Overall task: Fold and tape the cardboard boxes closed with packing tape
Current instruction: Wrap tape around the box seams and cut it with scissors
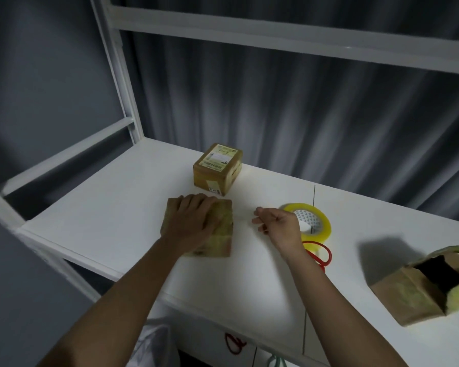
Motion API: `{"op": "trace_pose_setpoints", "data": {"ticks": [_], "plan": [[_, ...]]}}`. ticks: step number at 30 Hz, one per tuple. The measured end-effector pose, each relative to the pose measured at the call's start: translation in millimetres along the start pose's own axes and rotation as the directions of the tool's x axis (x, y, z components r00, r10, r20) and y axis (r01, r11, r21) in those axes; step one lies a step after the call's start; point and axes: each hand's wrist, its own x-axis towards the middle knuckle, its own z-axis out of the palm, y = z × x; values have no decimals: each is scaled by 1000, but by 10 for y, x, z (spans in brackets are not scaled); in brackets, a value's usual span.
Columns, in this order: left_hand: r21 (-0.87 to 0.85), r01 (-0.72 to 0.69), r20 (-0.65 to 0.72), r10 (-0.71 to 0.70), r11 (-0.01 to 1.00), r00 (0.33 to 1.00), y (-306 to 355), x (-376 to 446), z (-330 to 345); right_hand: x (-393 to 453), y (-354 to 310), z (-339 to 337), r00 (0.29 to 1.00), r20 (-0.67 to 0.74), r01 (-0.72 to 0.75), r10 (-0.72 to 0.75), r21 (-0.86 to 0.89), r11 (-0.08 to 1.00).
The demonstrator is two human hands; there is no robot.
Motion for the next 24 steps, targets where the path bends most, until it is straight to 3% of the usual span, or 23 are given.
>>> {"op": "trace_pose_setpoints", "data": {"ticks": [6,8,9,11,12,14,15,16,17,18,20,22,24], "plan": [[63,-23,-45,26,998,999,-29,38,94,4,352,229,983,-56,-173,173,4,985],[75,-15,-29,18,997,999,-14,27,76,10,410,364,986,-38,-167,164,-108,980],[75,-7,-16,8,997,1000,-7,26,65,14,424,415,992,-21,-128,127,-246,961],[81,9,-10,-8,997,1000,-3,39,52,29,405,435,998,24,-30,51,-539,842],[86,11,-11,-10,996,1000,-3,47,50,38,400,398,999,34,0,31,-683,730],[82,16,-9,-16,997,1000,-8,61,45,61,405,285,998,61,65,-25,-838,541],[74,20,-3,-19,997,1000,-7,59,48,65,413,229,992,70,116,-104,-825,553],[78,18,-2,-18,997,1000,-3,53,51,37,402,194,974,40,184,-224,-715,674],[93,16,0,-16,996,1000,-4,52,62,-20,369,190,955,-58,228,-292,-489,842],[104,14,2,-14,994,1000,-7,52,75,-90,320,234,960,-108,233,-257,-197,952],[43,19,11,-19,999,1000,-17,64,104,-233,202,447,996,22,77,-86,260,962],[-107,50,30,-47,993,998,-13,83,108,-341,166,666,979,201,-28,-21,243,970],[-190,86,57,-76,978,995,-15,86,102,-401,225,781,976,206,28,-70,200,979]]}}
